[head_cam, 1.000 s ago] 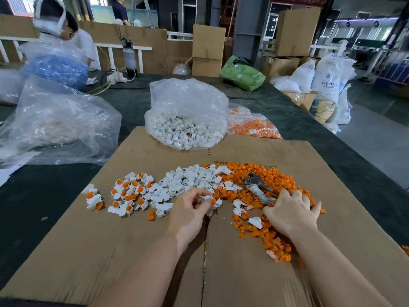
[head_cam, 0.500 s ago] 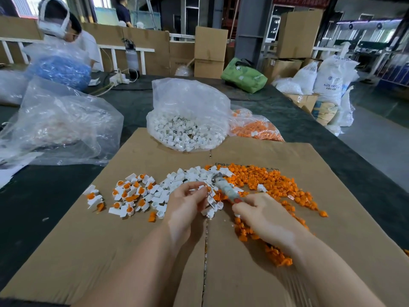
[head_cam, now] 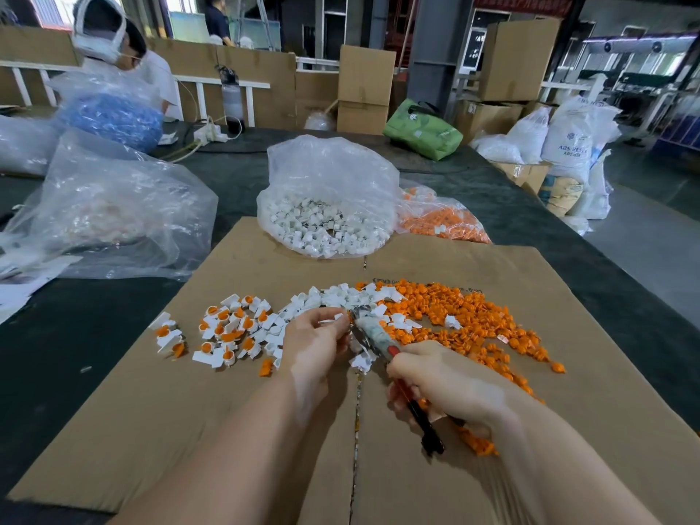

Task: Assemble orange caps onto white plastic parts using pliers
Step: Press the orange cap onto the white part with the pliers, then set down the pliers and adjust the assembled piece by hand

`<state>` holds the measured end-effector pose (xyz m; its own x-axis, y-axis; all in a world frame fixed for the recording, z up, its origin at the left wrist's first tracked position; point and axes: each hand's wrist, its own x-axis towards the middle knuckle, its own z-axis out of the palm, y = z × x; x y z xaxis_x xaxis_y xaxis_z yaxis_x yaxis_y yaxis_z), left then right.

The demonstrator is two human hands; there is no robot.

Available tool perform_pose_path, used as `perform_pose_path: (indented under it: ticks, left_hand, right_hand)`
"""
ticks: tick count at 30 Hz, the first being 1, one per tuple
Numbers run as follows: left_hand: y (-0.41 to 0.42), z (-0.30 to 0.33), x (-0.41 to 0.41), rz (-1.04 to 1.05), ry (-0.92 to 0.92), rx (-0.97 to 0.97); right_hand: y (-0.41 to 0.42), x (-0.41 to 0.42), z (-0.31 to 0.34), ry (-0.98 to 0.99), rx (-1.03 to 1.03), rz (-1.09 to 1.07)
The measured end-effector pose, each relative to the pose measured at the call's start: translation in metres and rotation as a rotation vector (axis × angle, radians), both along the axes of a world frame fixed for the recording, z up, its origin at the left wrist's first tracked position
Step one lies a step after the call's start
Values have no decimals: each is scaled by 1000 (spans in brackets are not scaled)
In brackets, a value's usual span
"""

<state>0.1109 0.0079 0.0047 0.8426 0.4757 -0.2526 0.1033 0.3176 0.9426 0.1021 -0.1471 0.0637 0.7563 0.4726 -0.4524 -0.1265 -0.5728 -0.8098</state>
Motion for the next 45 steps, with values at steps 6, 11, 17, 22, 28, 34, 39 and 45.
perform_pose_path:
  ticks: [6,11,17,22,28,34,39,45]
  left_hand:
    - [-1,2,-1,-8,-5,-41]
    - [-4,2,-1,10,-21,-52]
    - [-8,4,-4,16,-52,-71]
    - [-10,-2,-4,8,-41,-36]
    - [-12,-16,-7,-36,-82,118]
    - [-12,-19,-15,-187,-114,388]
    - [-10,-21,-16,-187,-77,418]
    - [-9,-25,-17,-189,-97,508]
  right_hand:
    - [5,0,-1,-20,-62,16]
    - [7,3,-9,-317,-207,48]
    - [4,1,-21,-428,-186,-23]
    - [-4,0,-31,-441,-85,-187]
    - [-18,10,-38,-598,-175,-300]
    - [-33,28,-48,-851,-544,-349]
    - [-45,40,-57,-907,-757,-313]
    - [-50,46,-66,-880,-837,-281]
